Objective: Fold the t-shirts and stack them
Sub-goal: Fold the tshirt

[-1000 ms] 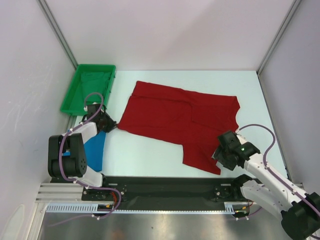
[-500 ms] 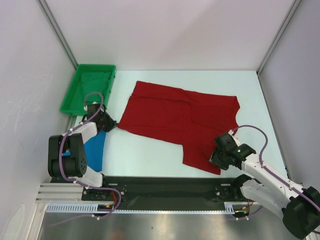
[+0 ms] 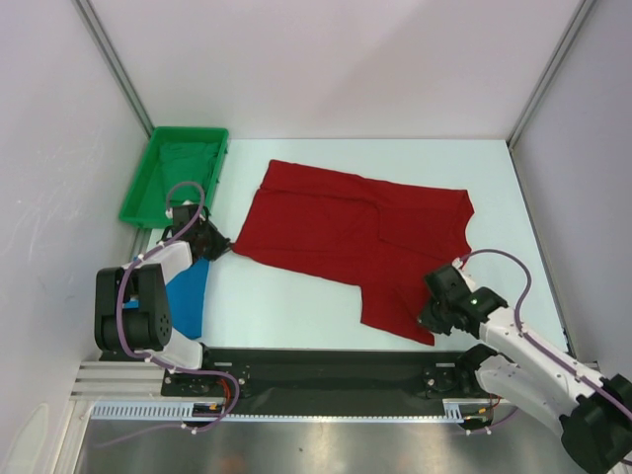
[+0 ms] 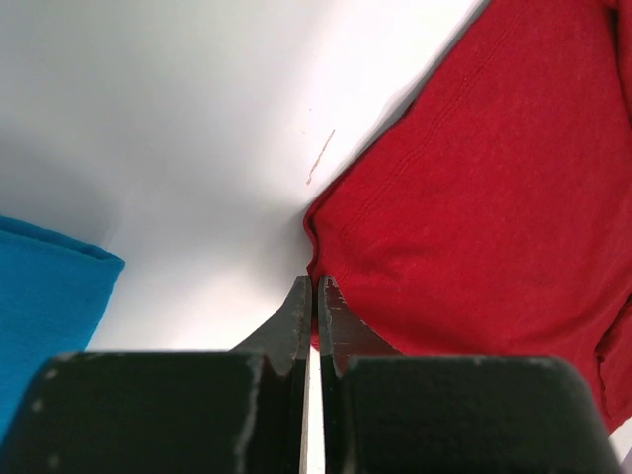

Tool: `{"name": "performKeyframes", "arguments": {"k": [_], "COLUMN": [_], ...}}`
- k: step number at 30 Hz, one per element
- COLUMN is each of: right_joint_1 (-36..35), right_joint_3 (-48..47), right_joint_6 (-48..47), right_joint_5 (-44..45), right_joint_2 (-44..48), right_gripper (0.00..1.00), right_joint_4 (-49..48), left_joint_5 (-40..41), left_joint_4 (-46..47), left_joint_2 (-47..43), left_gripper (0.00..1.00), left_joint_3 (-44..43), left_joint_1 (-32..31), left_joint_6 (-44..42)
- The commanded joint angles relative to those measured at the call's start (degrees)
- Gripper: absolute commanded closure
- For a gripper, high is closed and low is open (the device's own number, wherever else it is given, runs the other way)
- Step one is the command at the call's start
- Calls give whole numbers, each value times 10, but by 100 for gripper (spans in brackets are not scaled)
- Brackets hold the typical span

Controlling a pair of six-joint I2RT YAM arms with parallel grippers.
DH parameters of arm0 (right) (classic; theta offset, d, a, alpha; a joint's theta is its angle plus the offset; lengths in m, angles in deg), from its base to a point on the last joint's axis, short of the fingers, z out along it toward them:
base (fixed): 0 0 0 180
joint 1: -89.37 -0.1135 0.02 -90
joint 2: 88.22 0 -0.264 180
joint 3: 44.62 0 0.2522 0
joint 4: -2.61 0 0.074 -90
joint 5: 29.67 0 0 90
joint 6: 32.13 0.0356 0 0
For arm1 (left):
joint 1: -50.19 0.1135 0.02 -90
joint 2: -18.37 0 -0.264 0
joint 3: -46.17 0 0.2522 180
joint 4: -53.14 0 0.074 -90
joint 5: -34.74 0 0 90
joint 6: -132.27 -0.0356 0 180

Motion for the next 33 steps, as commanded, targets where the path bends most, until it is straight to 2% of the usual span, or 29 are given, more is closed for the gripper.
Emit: {"name": "performKeyframes", "arguments": {"k": [1, 8, 12, 17, 20, 25, 33], "right_joint_1": [-2, 5, 40, 189, 263, 310, 365], "right_joint_3": [-28, -56, -91, -136, -150, -162, -217], "right_joint_6": [39, 62, 25, -95, -130, -172, -215], "right_joint_5": [24, 27, 45, -31, -68, -131, -196], "right_joint_2": [49, 100, 109, 71, 43, -31, -126], "right_gripper": [100, 100, 100, 100, 100, 100, 100], "right_joint_4": [47, 107, 112, 62, 17, -67, -126], "left_joint_5": [-4, -8, -6, -1, 12, 21, 44], "left_joint_4": [4, -4, -20, -37, -46, -47, -59], "left_joint_2": [-30, -50, -70, -75, -68, -44, -7], "left_gripper": [100, 100, 100, 100, 100, 100, 100], "left_joint_3": [6, 14, 4, -34, -53, -84, -162], "left_joint_1": [-4, -5, -9, -34, -44, -65, -64], "left_joint_6": [-4, -4, -22, -48, -54, -54, -57]}}
